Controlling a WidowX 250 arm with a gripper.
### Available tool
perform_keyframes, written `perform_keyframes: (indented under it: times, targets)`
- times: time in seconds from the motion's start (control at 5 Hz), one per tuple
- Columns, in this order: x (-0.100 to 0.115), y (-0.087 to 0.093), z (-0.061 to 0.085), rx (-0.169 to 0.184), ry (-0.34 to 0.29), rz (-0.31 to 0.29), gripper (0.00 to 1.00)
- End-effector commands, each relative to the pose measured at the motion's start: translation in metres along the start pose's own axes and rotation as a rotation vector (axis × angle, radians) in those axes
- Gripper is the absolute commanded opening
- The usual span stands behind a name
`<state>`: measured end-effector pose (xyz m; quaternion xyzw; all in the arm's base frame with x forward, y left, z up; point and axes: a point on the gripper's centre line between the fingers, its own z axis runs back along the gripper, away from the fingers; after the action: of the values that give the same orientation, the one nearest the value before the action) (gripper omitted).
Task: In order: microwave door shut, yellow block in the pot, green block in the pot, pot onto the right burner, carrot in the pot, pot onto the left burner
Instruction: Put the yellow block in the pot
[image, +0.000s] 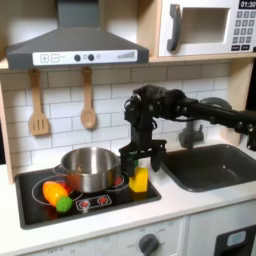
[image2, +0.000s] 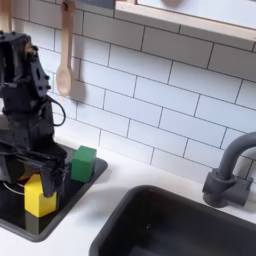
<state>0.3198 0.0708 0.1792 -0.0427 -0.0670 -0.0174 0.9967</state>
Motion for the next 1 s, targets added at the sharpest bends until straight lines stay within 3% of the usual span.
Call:
perform_keyframes:
  times: [0.0,0.2,0.8]
  targets:
    - [0.003,0.0,-0.009,-0.013,0.009,-0.011,1.0]
    - [0.008,0.005,-0.018,0.008,0.011,-0.007,1.0]
    - [0.01,0.01,-0.046,0.008,0.036,-0.031,1.0]
